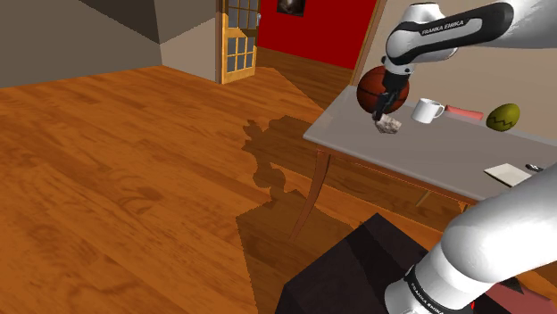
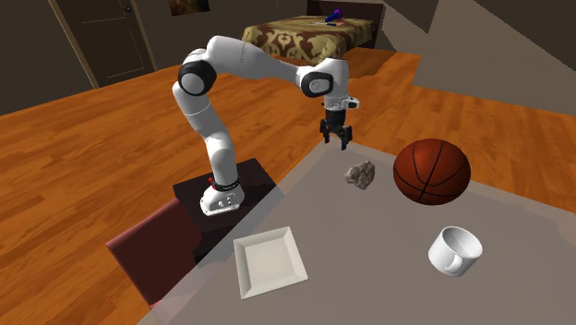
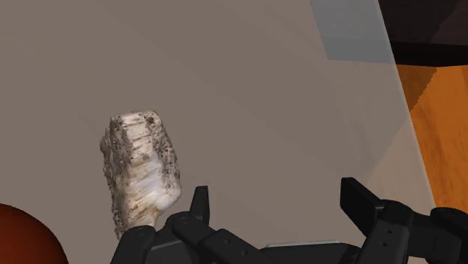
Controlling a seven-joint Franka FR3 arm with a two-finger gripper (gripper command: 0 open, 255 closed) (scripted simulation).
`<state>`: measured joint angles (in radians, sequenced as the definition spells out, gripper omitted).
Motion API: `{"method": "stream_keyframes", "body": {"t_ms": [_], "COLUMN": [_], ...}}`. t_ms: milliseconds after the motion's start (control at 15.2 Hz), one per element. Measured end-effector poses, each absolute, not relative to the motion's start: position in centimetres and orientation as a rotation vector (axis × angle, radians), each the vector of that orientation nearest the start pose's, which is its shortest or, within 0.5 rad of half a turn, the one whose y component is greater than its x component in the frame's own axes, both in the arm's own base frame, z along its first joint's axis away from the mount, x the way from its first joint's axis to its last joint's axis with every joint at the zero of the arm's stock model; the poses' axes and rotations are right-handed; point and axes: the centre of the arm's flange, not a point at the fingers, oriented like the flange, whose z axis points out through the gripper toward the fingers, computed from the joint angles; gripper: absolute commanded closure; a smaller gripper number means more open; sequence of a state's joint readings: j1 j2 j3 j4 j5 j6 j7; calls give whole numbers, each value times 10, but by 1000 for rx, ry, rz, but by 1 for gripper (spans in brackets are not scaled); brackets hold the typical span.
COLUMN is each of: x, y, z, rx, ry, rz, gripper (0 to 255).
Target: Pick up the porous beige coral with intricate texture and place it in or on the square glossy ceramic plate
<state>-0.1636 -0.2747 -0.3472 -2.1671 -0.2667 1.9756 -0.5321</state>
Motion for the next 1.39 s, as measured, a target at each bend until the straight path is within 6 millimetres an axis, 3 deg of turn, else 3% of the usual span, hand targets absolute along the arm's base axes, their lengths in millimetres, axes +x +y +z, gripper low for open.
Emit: {"method": "stream_keyframes", "body": {"t_ms": [660, 1056, 1386], "x": [445, 448, 448], "y": [-374, -387, -387], "z": [496, 470, 468], "rx": [-3371, -3376, -3378], "ry": [-271, -278, -282], "rz": [72, 75, 54], "gripper": [0, 0, 0]}}
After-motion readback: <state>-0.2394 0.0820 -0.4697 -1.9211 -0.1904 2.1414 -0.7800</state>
